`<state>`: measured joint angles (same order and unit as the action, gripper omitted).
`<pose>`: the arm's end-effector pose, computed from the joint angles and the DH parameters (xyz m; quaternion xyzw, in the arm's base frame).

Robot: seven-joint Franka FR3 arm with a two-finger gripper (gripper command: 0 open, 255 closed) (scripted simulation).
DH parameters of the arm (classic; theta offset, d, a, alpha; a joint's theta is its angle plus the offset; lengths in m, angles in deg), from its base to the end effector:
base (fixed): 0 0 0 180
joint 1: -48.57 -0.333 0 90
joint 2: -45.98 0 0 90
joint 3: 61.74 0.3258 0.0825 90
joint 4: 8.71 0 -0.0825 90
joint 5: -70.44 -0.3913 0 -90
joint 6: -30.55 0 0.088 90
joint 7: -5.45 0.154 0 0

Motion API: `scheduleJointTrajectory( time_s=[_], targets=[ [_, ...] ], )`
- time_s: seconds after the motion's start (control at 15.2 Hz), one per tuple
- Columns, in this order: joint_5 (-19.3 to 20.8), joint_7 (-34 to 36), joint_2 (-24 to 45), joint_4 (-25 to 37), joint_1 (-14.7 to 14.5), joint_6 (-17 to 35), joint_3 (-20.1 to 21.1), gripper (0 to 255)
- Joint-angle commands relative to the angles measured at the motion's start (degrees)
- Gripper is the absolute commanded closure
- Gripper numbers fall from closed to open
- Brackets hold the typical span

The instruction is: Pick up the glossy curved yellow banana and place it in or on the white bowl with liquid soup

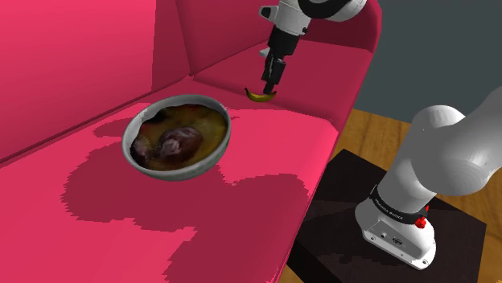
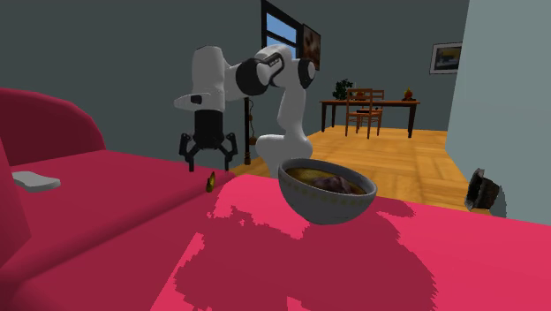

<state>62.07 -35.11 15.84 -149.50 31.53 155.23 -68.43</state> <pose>0.4176 0.0864 0.4672 -0.9049 -0.3978 -0.1391 0.0603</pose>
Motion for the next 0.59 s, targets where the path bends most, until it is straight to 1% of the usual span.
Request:
scheduleJointTrajectory(
  time_s=[0.0,0.33,0.53],
  targets=[
    [-0.4,-1.1,0.9,-0.7,-0.5,1.8,-0.2,0],
    [-1.3,-1.6,3.5,-2.8,-1.1,6.5,-0.1,0],
    [-1.3,-1.6,3.5,-2.8,-1.1,6.5,0.0,0]
  ],
)
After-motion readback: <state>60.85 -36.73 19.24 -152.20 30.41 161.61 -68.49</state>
